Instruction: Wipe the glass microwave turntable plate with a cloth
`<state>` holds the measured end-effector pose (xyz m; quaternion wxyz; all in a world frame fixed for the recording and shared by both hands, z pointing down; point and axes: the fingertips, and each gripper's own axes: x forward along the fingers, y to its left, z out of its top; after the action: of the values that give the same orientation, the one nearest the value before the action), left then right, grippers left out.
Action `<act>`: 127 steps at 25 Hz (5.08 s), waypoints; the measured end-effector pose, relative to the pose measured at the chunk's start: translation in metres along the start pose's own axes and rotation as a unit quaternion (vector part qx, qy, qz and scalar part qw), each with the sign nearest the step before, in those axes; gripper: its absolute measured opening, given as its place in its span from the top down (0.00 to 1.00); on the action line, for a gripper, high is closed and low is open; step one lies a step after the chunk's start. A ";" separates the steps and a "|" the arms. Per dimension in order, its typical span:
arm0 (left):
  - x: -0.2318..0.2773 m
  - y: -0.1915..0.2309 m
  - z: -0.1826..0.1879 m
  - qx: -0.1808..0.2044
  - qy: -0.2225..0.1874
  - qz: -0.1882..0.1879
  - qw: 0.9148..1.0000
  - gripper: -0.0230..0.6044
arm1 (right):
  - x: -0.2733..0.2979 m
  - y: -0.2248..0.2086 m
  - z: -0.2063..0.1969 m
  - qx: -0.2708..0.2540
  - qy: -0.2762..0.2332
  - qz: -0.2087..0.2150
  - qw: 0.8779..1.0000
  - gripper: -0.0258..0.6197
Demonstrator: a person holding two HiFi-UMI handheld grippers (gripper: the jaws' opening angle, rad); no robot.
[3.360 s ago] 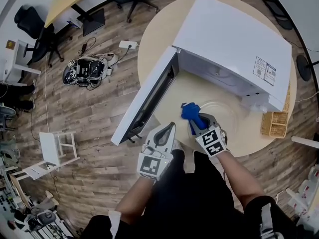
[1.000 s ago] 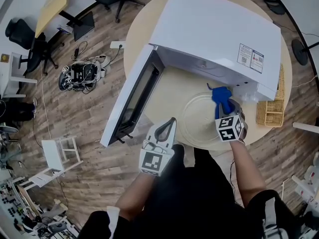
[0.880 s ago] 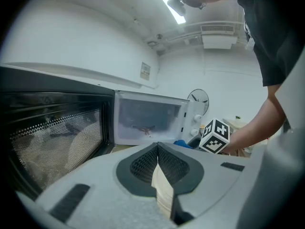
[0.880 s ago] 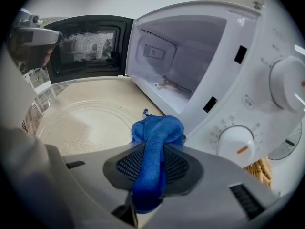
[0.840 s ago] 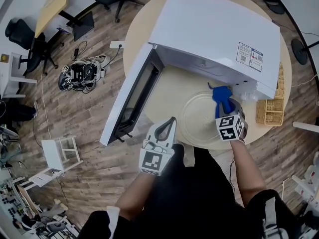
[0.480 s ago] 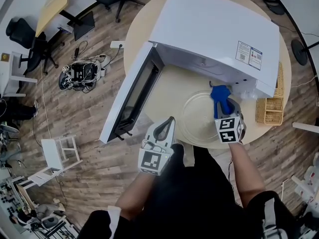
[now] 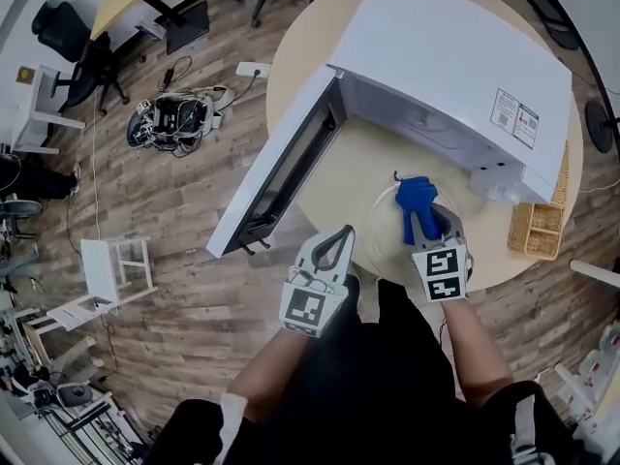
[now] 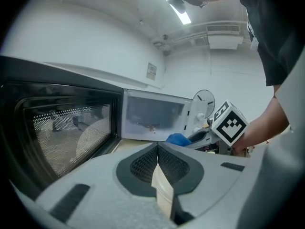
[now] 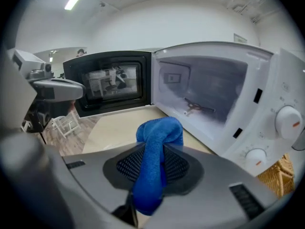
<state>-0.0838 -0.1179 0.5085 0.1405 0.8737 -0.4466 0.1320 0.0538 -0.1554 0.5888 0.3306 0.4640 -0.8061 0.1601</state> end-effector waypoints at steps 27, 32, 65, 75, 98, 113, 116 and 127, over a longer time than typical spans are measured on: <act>-0.034 0.024 -0.026 -0.017 0.016 0.036 0.999 0.95 | 0.044 0.095 -0.029 -0.082 0.061 0.061 0.993 0.82; -0.028 0.013 -0.026 -0.018 0.014 0.024 0.999 0.95 | 0.041 0.085 -0.032 -0.091 0.064 0.044 0.993 0.82; 0.002 -0.022 -0.004 0.003 0.010 -0.027 1.000 0.95 | 0.005 -0.045 -0.077 -0.059 0.099 -0.070 0.991 0.82; 0.010 -0.032 -0.002 0.000 0.008 -0.038 0.999 0.95 | -0.011 -0.072 -0.094 -0.036 0.110 -0.112 0.987 0.81; -0.014 -0.020 -0.015 -0.004 0.015 -0.040 0.999 0.95 | -0.029 -0.009 -0.042 0.000 0.035 -0.056 0.998 0.81; -0.046 0.015 -0.022 -0.001 0.012 -0.047 0.999 0.95 | -0.002 0.081 -0.039 0.034 0.051 0.026 0.998 0.82; -0.051 0.021 -0.025 0.001 0.015 -0.055 0.998 0.95 | 0.001 0.094 -0.045 0.036 0.064 0.036 0.997 0.82; -0.046 0.025 -0.040 0.017 0.036 -0.075 0.996 0.95 | 0.002 0.090 -0.073 -0.017 0.118 0.001 0.993 0.81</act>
<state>-0.1345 -0.0828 0.5321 0.1515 0.9017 -0.3721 0.1600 0.0038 -0.0690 0.6477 0.4312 0.4353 -0.7646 0.2001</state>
